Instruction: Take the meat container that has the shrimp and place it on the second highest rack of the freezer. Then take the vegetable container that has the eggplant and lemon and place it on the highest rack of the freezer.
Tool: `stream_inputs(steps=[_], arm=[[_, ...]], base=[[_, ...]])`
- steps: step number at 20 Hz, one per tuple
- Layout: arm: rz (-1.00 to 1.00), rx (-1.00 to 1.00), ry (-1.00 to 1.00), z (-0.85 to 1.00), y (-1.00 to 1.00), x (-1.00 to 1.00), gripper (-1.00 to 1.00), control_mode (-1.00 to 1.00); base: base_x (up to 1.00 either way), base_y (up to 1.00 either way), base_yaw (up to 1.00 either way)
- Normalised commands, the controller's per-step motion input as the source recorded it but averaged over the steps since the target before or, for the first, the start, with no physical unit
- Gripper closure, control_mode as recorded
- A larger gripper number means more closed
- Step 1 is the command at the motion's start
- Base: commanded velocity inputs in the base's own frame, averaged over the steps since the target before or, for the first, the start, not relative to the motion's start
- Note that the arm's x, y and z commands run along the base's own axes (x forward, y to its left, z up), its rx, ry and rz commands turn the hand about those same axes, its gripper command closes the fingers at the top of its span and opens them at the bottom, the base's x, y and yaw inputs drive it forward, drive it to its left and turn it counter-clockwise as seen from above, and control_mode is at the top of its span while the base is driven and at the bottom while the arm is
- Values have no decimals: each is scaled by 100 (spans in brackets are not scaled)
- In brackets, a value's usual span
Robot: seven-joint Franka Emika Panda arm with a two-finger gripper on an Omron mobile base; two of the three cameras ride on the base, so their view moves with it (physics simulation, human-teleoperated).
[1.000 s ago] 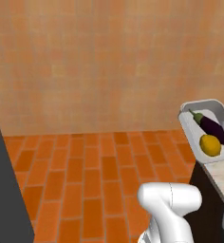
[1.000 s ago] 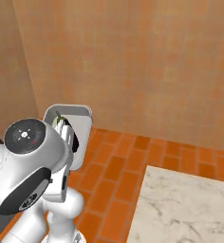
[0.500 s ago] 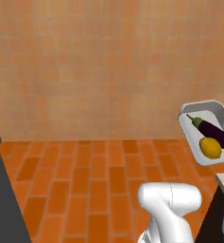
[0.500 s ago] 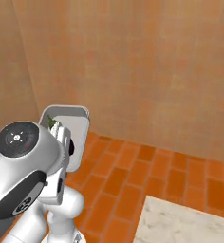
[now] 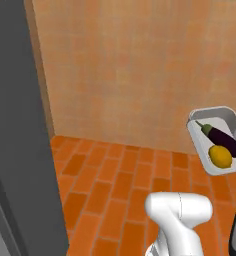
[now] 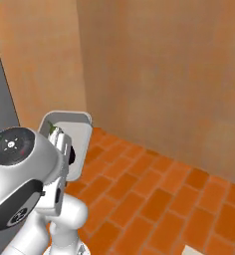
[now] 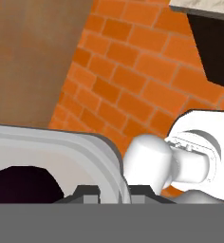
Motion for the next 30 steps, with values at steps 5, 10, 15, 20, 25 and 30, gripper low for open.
stream_inputs(steps=[5,10,15,20,25,30], arm=[[0,0,0,0,0,0,100,100],[0,0,0,0,0,0,100,100],[0,0,0,0,0,0,100,100],[0,0,0,0,0,0,100,100],[0,0,0,0,0,0,100,100],[0,0,0,0,0,0,100,100]], base=[[-2,3,57],[-6,0,55],[34,-7,50],[96,-4,39],[7,-20,53],[0,-19,50]])
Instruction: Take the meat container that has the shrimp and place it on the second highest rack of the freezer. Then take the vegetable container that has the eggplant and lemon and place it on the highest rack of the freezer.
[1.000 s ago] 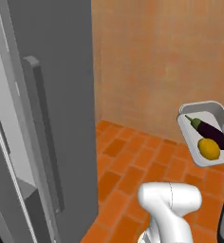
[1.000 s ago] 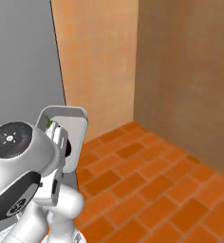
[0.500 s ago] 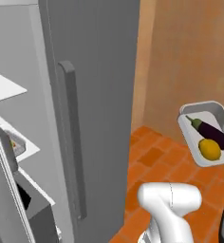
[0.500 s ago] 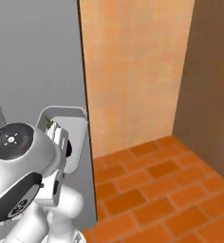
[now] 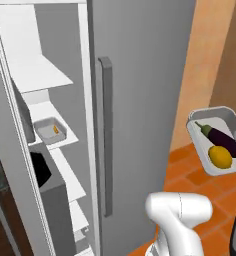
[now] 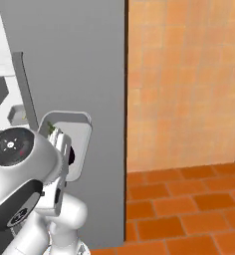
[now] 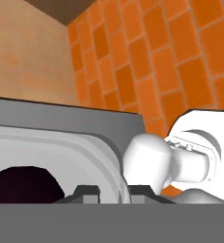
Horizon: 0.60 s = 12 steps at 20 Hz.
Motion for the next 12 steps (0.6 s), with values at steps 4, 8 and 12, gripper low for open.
stream_inputs(steps=[4,8,12], arm=[[0,0,0,0,0,0,100,100],[0,0,0,0,0,0,100,100],[0,0,0,0,0,0,100,100]], base=[[0,0,50],[0,1,50],[0,23,51]])
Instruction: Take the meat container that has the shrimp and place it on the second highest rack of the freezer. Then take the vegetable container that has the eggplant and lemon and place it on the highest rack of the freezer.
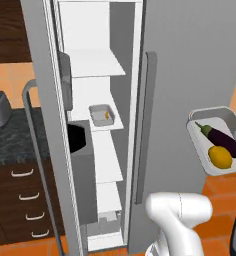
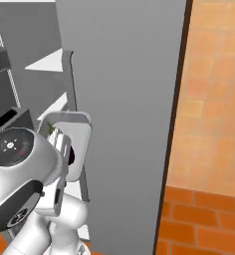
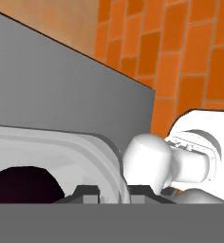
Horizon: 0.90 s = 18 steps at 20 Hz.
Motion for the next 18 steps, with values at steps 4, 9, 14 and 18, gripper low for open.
stream_inputs(steps=[4,9,14,18], arm=[[0,0,0,0,0,0,100,100],[0,0,0,0,0,0,100,100],[0,0,0,0,0,0,100,100],[0,0,0,0,0,0,100,100]], base=[[-2,62,33],[-10,79,29],[3,14,34],[3,26,57]])
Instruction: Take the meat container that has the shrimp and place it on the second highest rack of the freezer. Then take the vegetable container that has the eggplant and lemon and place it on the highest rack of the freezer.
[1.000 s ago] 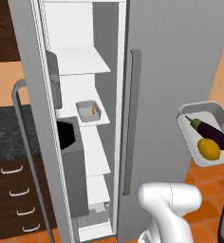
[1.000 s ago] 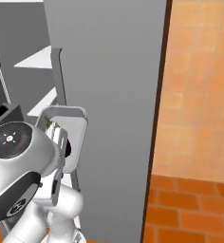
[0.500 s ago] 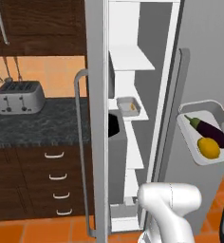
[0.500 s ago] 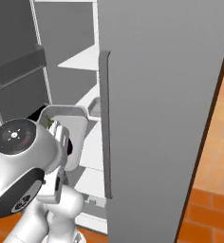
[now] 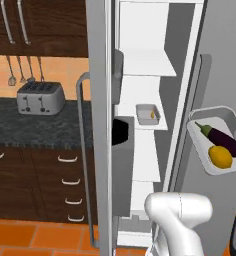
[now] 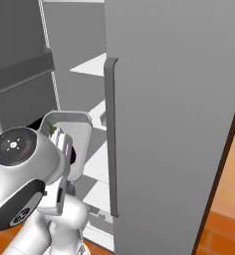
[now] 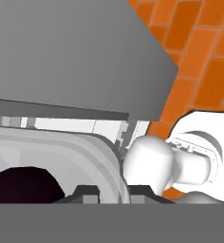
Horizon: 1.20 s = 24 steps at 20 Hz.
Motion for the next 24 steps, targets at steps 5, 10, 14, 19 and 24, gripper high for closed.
stream_inputs(steps=[5,10,14,19,24], arm=[[0,0,0,0,0,0,100,100],[0,0,0,0,0,0,100,100],[0,0,0,0,0,0,100,100],[0,0,0,0,0,0,100,100],[0,0,0,0,0,0,100,100]], base=[[1,43,65],[4,13,79],[-12,60,63],[-4,64,33],[3,2,-17]])
